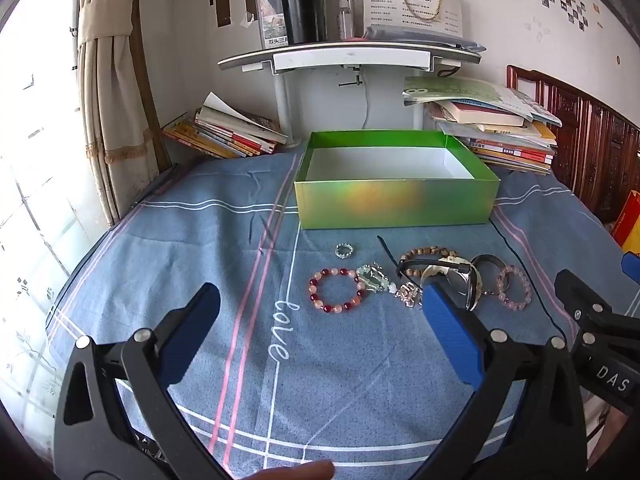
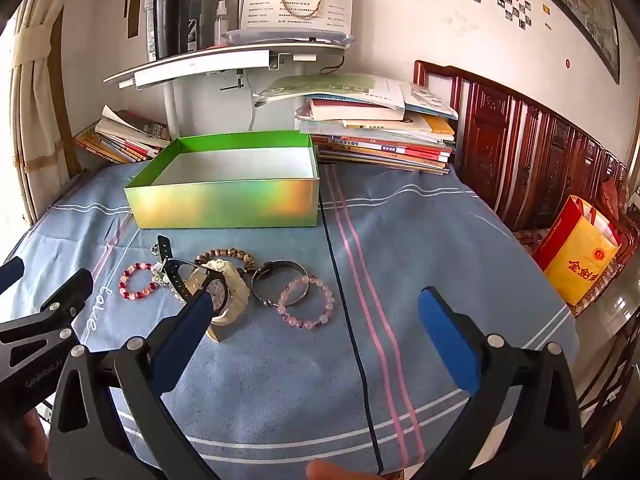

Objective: Organize jewelry

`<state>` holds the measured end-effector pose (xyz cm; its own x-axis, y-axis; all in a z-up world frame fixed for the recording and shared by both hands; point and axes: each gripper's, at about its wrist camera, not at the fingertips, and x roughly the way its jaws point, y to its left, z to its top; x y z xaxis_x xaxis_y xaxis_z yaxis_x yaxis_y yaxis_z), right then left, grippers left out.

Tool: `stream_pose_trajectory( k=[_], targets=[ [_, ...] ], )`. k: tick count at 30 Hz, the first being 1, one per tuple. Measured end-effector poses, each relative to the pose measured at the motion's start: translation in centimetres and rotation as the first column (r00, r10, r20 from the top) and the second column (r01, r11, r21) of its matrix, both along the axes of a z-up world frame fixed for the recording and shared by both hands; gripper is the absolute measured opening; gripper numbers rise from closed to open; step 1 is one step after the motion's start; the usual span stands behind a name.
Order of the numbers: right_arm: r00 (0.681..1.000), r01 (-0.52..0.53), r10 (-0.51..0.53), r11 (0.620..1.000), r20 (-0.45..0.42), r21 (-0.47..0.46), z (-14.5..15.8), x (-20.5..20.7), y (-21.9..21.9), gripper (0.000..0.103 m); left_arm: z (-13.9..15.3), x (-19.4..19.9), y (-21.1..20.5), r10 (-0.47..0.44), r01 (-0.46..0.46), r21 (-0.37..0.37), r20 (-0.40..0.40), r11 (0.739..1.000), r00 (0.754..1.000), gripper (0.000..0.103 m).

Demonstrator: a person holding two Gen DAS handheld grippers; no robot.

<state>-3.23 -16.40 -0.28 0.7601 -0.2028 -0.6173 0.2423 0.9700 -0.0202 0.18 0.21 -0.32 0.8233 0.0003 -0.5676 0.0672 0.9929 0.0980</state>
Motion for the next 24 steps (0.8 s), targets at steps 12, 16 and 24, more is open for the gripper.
stream_pose_trajectory(
  k=[12, 16, 24],
  targets=[
    [1.0, 0.0, 0.0, 1.0, -0.001, 0.0, -0.2, 0.0, 0.2, 0.1, -0.2, -0.2, 0.3, -0.002, 0.002, 0.001, -0.004, 1.0, 1.0, 0.099],
    [1.0, -0.002, 0.002, 1.0, -0.004, -0.002, -0.6, 0.0, 0.5, 0.1, -0.4, -0.2, 0.4, -0.001, 0.001, 0.001, -0.006, 1.0, 1.0, 0.099],
    [1.0, -0.001, 0.001, 1.0, -0.006, -0.002, -0.7, 0.1, 0.5, 0.1, -1.3, -0.2, 0.2, 0.002, -0.002, 0.004, -0.012, 1.0, 1.0, 0.1]
  ],
)
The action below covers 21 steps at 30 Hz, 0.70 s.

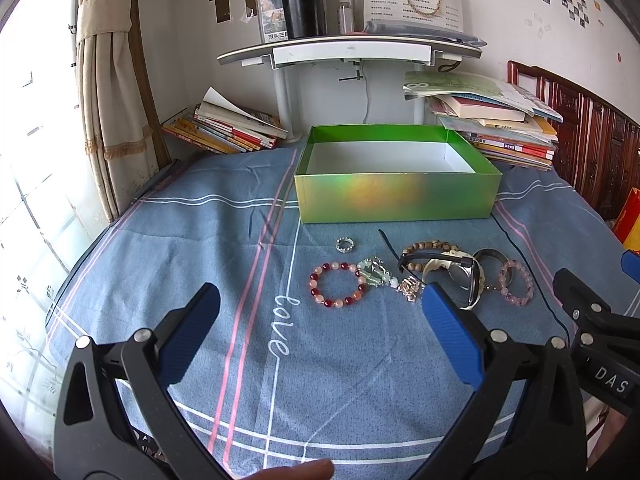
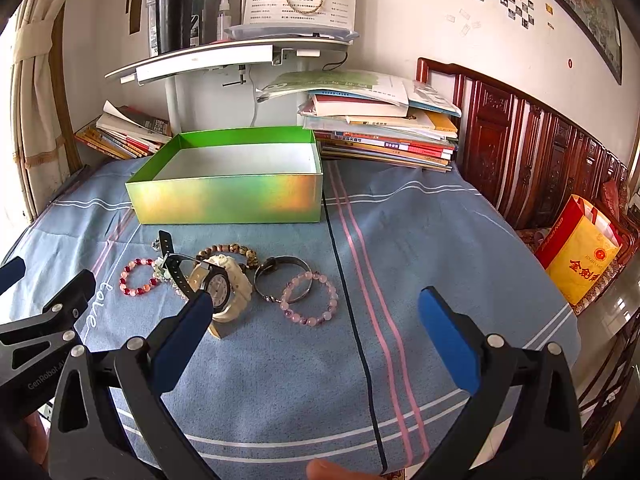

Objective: Organize jewelry

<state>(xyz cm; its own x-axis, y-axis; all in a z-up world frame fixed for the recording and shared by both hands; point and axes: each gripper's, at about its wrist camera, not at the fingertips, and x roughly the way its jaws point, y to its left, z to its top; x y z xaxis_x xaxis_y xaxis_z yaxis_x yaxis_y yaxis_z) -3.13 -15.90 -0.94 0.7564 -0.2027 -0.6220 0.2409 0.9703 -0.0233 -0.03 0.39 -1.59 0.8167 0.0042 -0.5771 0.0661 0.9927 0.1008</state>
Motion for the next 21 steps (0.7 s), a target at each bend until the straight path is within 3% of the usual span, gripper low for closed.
stream_pose_trajectory(
  k=[21],
  targets=[
    [1.0, 0.002, -0.002, 1.0, -0.006, 0.001, -0.42, 0.13, 0.18, 0.1, -0.31, 0.15, -0.06, 0.003, -0.003, 0.005, -0.015, 1.0, 1.0, 0.1]
  ],
)
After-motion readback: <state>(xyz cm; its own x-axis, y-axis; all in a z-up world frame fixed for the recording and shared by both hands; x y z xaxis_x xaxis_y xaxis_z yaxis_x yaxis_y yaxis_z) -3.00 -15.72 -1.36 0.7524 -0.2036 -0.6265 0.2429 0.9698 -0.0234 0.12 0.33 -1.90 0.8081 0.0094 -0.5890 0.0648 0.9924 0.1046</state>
